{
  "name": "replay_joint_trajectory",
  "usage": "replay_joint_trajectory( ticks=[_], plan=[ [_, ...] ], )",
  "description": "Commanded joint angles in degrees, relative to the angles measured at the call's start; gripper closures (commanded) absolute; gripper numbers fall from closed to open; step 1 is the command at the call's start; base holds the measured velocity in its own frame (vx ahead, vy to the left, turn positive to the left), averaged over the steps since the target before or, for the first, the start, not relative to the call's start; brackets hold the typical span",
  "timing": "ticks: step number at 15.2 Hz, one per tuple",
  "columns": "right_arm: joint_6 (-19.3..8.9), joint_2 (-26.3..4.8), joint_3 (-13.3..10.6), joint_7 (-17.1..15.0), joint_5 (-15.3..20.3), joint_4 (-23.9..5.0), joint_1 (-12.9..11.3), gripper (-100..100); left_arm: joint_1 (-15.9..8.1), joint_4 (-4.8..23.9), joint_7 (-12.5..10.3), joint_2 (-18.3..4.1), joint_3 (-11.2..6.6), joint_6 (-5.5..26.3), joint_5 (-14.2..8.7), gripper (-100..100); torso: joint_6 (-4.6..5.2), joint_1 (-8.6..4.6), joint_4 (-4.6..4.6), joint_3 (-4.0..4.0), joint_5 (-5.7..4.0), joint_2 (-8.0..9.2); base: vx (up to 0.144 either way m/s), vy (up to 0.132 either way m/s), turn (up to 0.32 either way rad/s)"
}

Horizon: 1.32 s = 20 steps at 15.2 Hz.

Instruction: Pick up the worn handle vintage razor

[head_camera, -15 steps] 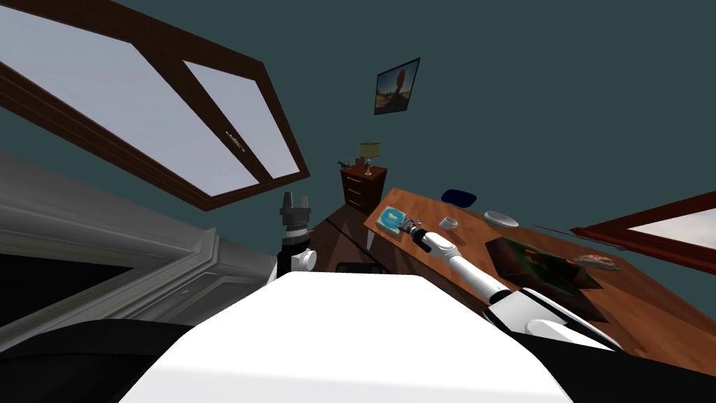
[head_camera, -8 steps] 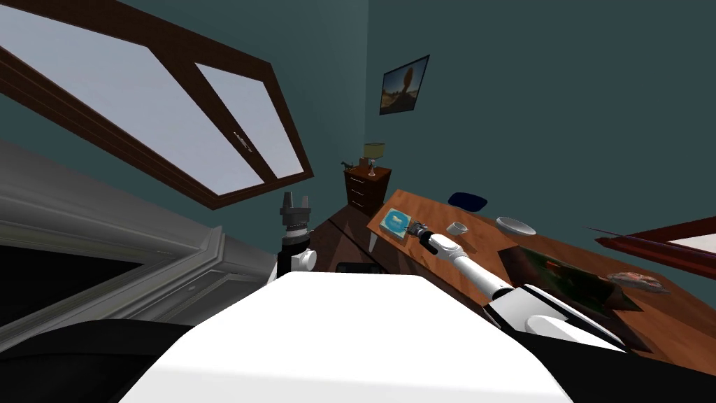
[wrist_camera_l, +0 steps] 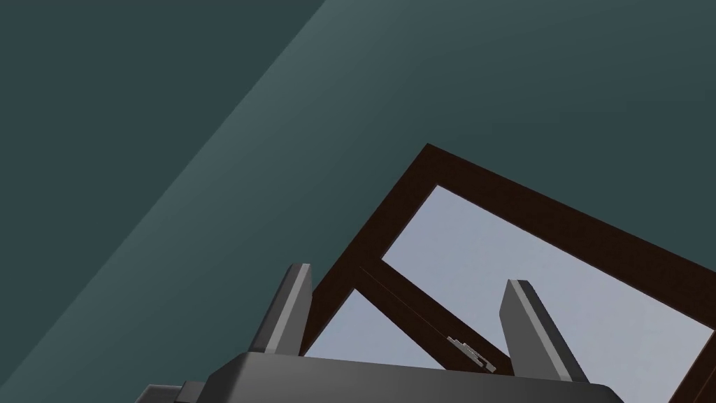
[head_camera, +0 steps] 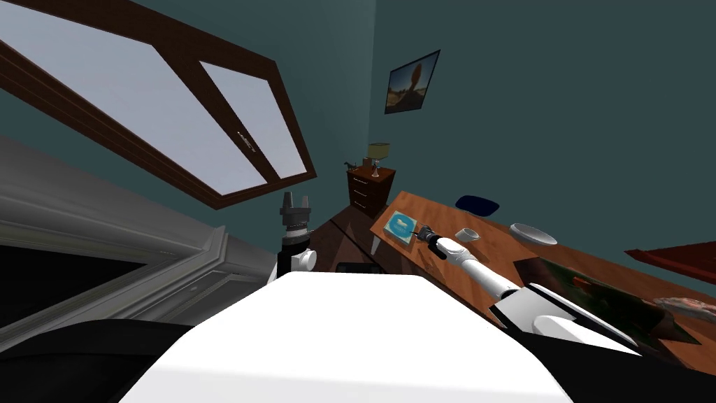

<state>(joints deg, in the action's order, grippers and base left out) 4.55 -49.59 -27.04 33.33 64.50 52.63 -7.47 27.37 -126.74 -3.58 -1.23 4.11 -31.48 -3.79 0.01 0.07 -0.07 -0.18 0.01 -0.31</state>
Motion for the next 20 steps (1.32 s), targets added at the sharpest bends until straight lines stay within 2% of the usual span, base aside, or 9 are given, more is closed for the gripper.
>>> replay_joint_trajectory(
  ticks=[1,2,4,6,7,10,15,16,20],
  plan=[
    [-2.0,-1.5,-2.9,-0.9,0.7,-0.2,0.2,-100,0.0,0.0,0.0,0.0,0.00,0.0,0.0,0,0.00,0.00,0.00,0.00,0.00,0.00,0.070,0.029,0.054],
    [-2.0,-1.5,-3.2,-0.9,0.7,-0.2,0.2,-100,0.0,0.0,0.0,0.0,0.00,0.0,0.0,0,0.00,0.00,0.00,-0.01,0.01,-0.02,0.056,0.026,0.020],
    [-2.6,-1.4,-5.0,0.0,3.2,-3.9,1.2,-100,0.0,0.0,0.0,0.0,0.00,0.0,0.0,0,0.00,0.03,0.00,-0.02,0.01,-0.04,0.096,0.041,0.073],
    [-2.6,-1.1,-5.5,0.1,3.6,-4.6,1.7,-100,0.0,0.0,0.0,0.0,0.00,0.0,0.0,0,0.01,0.04,-0.03,-0.07,0.00,-0.12,0.079,0.027,0.028],
    [-2.5,-1.1,-4.4,-0.2,3.4,-4.0,1.3,-100,0.0,0.0,0.0,0.0,0.00,0.0,0.0,0,0.00,0.02,-0.02,-0.04,-0.01,-0.06,0.032,0.011,0.004],
    [-0.6,1.2,0.6,4.5,3.8,-4.7,3.2,-100,0.0,0.0,0.0,0.0,0.00,0.0,0.0,0,0.01,-0.08,0.03,0.06,-0.01,0.11,0.033,-0.002,0.020],
    [1.1,3.2,6.3,9.0,4.1,-5.0,5.0,-100,0.0,0.0,0.0,0.0,-0.01,0.0,0.0,0,0.01,-0.13,0.03,0.06,-0.03,0.11,0.038,-0.008,0.014],
    [1.1,3.2,6.3,9.0,4.1,-5.0,5.0,-100,0.0,0.0,0.0,0.0,-0.01,0.0,0.0,0,0.01,-0.12,0.03,0.07,-0.02,0.12,0.028,-0.005,0.012],
    [2.8,5.2,11.6,13.3,4.4,-5.3,6.9,-100,0.0,0.0,0.0,0.0,-0.01,0.0,0.0,0,0.01,-0.11,0.03,0.07,-0.02,0.13,0.034,-0.005,0.014]
  ],
)
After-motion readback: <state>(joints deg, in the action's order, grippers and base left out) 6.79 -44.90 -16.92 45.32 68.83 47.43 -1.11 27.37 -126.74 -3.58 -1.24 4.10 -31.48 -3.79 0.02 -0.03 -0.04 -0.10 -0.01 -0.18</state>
